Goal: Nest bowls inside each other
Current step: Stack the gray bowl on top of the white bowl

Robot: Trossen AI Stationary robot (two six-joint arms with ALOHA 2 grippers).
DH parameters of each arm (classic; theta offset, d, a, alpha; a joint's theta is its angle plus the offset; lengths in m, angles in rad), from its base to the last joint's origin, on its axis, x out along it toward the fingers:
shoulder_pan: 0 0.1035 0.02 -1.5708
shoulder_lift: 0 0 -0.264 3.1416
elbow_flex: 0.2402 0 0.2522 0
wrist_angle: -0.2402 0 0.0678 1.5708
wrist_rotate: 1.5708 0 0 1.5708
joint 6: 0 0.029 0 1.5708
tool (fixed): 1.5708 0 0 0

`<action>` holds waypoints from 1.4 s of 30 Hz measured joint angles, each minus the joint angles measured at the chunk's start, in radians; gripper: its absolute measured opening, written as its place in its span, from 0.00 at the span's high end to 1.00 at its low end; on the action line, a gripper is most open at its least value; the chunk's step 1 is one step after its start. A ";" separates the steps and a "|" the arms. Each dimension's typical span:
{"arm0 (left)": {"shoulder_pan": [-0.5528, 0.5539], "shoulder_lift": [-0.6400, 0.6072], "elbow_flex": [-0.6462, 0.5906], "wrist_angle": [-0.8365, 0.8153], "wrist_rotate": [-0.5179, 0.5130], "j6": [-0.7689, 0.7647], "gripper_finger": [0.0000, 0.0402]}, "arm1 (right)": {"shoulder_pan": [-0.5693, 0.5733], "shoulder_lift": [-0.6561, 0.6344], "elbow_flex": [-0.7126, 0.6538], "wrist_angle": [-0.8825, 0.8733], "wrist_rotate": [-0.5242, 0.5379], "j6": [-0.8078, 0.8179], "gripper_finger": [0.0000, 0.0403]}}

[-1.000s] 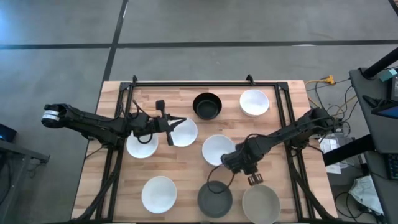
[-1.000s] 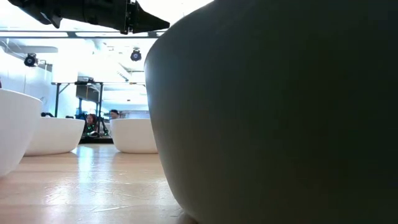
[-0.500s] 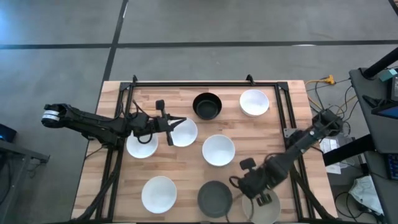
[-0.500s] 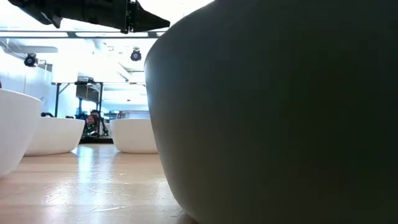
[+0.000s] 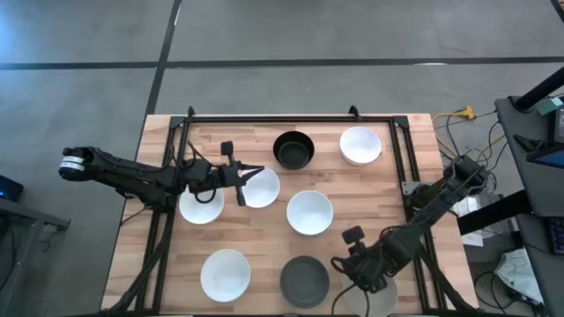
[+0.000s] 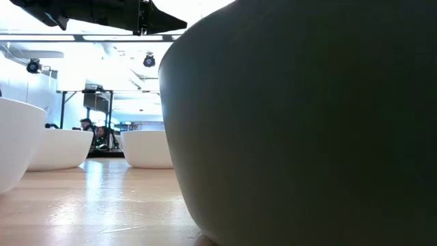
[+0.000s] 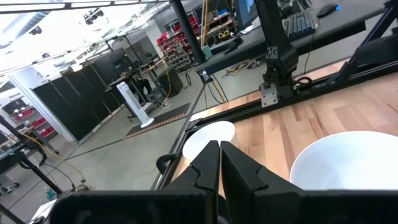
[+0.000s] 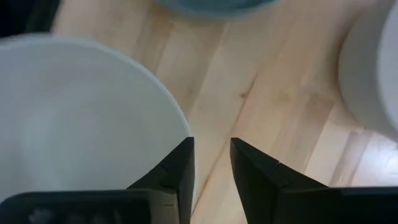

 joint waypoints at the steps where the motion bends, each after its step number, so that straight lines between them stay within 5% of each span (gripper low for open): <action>1: 0.000 0.000 0.000 0.000 0.000 0.000 1.00 | 0.000 0.000 -0.012 0.009 -0.001 0.000 0.74; 11: 0.000 0.000 0.000 0.000 0.000 0.000 1.00 | 0.000 0.000 -0.113 0.142 -0.083 -0.004 0.73; 24: 0.000 0.000 0.001 0.000 0.000 0.000 1.00 | -0.029 0.000 -0.132 0.137 -0.173 -0.052 0.96; 30: 0.000 0.000 0.001 0.001 0.000 0.000 1.00 | -0.078 -0.009 -0.008 -0.146 -0.161 -0.142 0.97; 35: 0.000 0.000 0.001 0.000 0.000 0.000 1.00 | -0.155 -0.049 0.181 -0.472 -0.041 -0.229 0.97; 42: 0.000 0.000 -0.001 -0.002 0.000 -0.001 1.00 | -0.321 -0.180 0.285 -0.442 0.059 -0.404 0.97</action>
